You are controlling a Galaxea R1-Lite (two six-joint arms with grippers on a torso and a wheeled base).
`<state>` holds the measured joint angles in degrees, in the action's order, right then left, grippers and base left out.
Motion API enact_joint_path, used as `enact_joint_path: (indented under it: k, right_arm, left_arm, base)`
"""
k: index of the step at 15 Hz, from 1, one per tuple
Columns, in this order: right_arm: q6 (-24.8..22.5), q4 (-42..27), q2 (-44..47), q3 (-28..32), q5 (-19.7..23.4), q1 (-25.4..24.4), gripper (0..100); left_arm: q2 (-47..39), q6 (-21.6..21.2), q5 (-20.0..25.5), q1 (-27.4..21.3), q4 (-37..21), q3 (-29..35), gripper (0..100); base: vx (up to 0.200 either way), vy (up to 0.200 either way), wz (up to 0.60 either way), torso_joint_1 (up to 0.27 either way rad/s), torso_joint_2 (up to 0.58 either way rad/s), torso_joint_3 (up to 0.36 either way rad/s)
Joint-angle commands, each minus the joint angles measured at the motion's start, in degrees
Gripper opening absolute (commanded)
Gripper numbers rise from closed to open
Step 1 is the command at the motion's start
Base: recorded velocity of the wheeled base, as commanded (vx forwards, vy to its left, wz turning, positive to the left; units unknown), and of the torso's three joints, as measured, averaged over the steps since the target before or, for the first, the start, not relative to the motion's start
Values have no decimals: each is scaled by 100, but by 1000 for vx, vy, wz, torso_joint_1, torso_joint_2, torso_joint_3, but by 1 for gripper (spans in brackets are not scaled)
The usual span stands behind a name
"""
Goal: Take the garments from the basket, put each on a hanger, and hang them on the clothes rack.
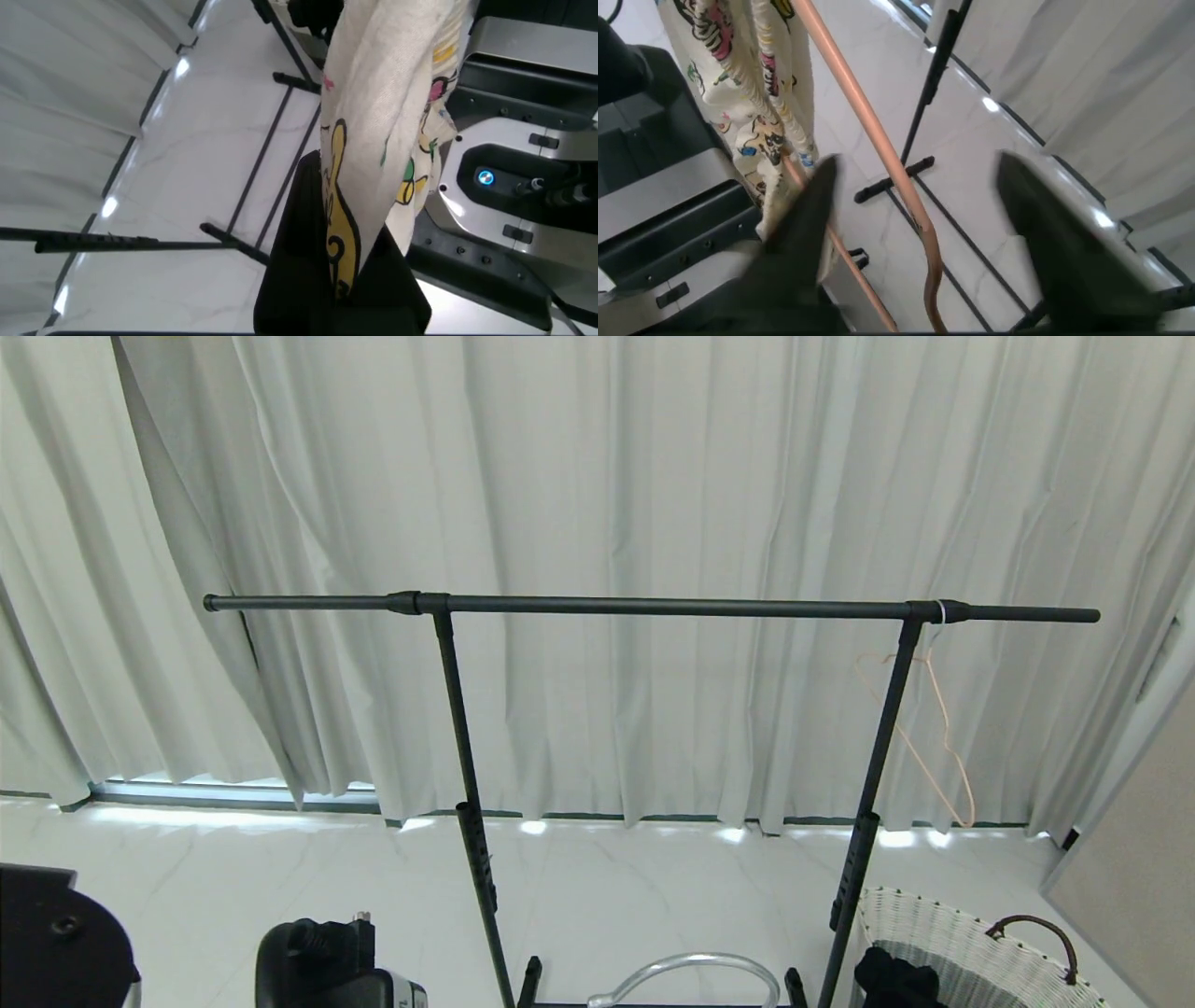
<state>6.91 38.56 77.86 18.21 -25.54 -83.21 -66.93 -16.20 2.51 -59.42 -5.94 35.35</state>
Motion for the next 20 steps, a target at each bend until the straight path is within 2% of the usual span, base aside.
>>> enact_joint_path:
  k: [1, 2, 4, 5, 6, 9, 10, 13, 15, 17, 20]
  right_arm:
    - [-6, -15, 27, -20, -4, 16, 100]
    - [-23, -15, 19, -20, -12, 112, 100]
    - [-67, -15, -8, -20, -4, 376, 100]
    - [-190, -24, -8, -20, -4, 640, 100]
    - [-252, -24, 1, -20, -4, 842, 100]
    - [-261, -24, 45, -28, 23, 1404, 100]
    - [-234, -33, 115, -37, 40, 1703, 100]
    - [-164, -15, 317, 130, 49, 2450, 100]
    - [3, -24, 423, 385, 163, 2494, 100]
    - [12, -24, 713, 684, 269, 2459, 100]
    - [12, -15, 1293, 1492, 286, 2397, 100]
  left_arm:
    - [13, -6, -31, 9, 5, -37, 0]
    - [22, -6, -216, 35, 5, -81, 0]
    - [31, -6, -866, 88, 5, -169, 0]
    - [118, 3, -1455, 106, 5, -239, 0]
    - [215, 12, -1640, 106, 5, -283, 0]
    - [549, 3, -1798, 343, 5, -275, 0]
    - [611, 12, -2053, 659, 14, -151, 0]
    - [707, 12, -2123, 1222, 14, 226, 0]
    - [619, 12, -2123, 1363, 356, 420, 0]
    - [400, -6, -2123, 1363, 1095, 393, 0]
    - [365, -15, -2123, 1336, 1165, 437, 0]
  base:
    - [0, 0, 0, 0, 0, 0]
    - [0, 0, 0, 0, 0, 0]
    - [0, 0, 0, 0, 0, 0]
    - [0, 0, 0, 0, 0, 0]
    - [0, 0, 0, 0, 0, 0]
    - [0, 0, 0, 0, 0, 0]
    - [0, 0, 0, 0, 0, 0]
    - [0, 0, 0, 0, 0, 0]
    - [0, 0, 0, 0, 0, 0]
    - [0, 0, 0, 0, 0, 0]
    - [0, 0, 0, 0, 0, 0]
